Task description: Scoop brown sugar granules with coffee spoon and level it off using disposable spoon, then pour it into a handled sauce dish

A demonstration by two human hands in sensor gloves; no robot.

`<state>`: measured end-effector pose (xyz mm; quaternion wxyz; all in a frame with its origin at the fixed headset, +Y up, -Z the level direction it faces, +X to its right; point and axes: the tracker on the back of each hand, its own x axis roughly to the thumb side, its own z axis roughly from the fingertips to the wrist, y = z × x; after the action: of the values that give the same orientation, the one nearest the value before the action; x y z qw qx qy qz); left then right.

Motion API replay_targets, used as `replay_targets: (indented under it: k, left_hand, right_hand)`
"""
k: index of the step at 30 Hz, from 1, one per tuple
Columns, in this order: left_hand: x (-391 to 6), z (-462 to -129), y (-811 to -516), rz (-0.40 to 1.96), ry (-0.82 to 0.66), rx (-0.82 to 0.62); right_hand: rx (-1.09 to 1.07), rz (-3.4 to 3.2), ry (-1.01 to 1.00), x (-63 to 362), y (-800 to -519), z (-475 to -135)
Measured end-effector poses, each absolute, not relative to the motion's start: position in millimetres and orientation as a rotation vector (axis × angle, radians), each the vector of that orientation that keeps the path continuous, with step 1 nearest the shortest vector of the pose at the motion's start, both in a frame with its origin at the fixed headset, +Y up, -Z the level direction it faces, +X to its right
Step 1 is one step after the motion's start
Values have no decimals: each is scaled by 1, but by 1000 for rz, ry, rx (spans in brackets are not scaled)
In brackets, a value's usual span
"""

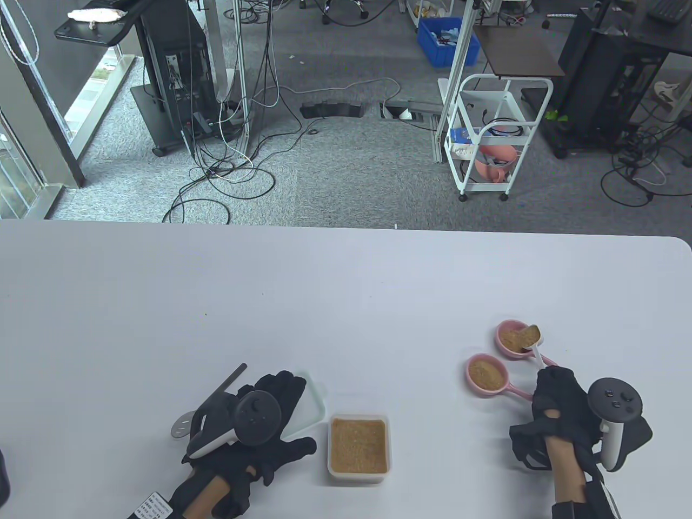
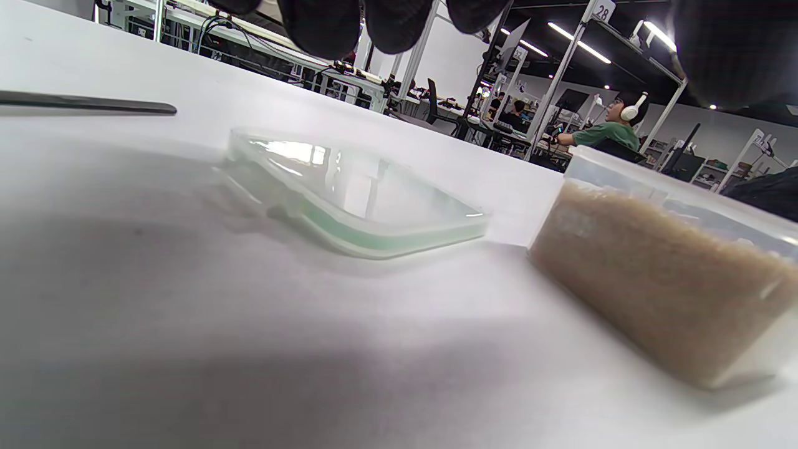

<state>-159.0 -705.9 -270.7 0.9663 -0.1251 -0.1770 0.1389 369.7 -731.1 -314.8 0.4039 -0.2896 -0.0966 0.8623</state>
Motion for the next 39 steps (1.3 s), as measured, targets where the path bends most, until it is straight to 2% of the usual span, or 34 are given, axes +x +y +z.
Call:
replay_targets:
  k: [39]
  left_hand:
    - [-157, -270, -707, 269, -371, -269]
  right_hand:
    - [-603, 2822, -549, 326, -707, -320]
